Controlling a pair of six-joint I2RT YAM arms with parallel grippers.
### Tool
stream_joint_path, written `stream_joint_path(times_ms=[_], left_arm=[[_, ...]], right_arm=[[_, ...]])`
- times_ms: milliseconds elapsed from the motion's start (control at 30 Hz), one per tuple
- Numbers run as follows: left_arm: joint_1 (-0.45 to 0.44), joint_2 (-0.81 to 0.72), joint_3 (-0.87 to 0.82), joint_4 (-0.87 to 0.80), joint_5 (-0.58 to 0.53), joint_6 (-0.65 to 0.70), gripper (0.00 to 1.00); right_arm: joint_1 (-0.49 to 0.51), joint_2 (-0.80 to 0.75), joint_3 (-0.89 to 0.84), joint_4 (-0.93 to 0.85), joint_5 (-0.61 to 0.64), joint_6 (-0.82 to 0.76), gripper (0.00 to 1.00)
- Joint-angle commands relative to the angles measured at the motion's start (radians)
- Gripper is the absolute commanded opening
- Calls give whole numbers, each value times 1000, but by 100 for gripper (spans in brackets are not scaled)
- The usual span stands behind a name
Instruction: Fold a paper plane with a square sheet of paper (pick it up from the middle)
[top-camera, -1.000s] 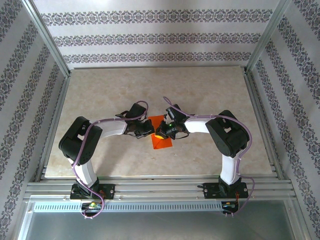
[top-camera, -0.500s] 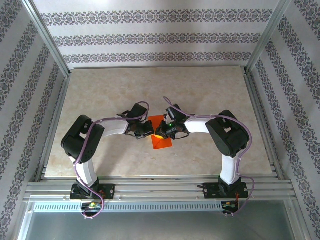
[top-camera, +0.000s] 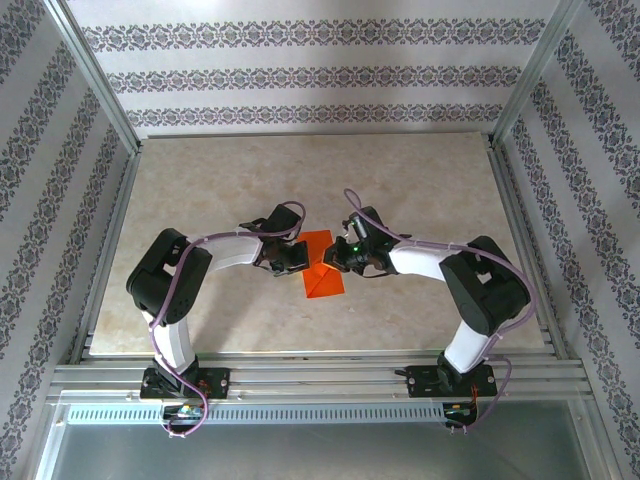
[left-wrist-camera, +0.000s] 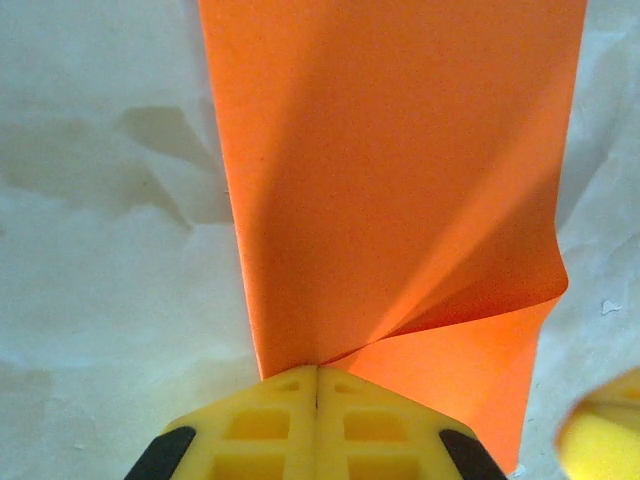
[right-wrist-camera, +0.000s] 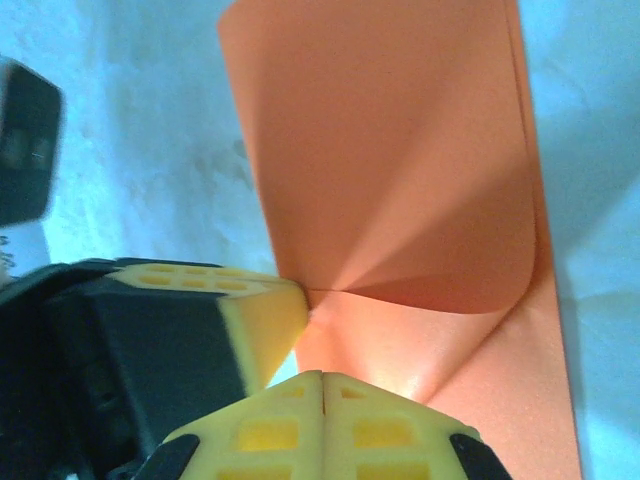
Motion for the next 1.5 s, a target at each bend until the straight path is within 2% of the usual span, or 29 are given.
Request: stream_joint_path(times_ms=[0,200,367,633,733,800,933,1133,1300,1467], left_arm=[[-15,67,-27,-172,-117,31,0],[-20,78,-19,-205,-156,31,0],[-22,83,-19,-233,-194,37,0],[-23,91,-21,-251,-217,44,0],[-23,90,-19,-247,-214,49,0],[-24,88,-18,-244,-211,50,0],[-27,86,-9,-244,-209,51,0],[-29,88,-7,-240,-211,52,0],[-31,92,-5,-242,-216,54,0],[-32,92,-7,-254,-235,57,0]], right_arm=[[28,53,16,-20,30,-35,0],[40,119,49,-15,26,-11,0],[20,104,2,-17,70,44,0],[-20,-40,-109,-53,190,117,0],[-24,-115,-117,-68,240,94,0],[-13,-131,-93,-69,229,56,0],[34,-78,-17,-70,158,26,0],[78,31,62,-59,131,56,0],[69,90,79,-59,142,79,0],[26,73,6,-61,199,153,0]])
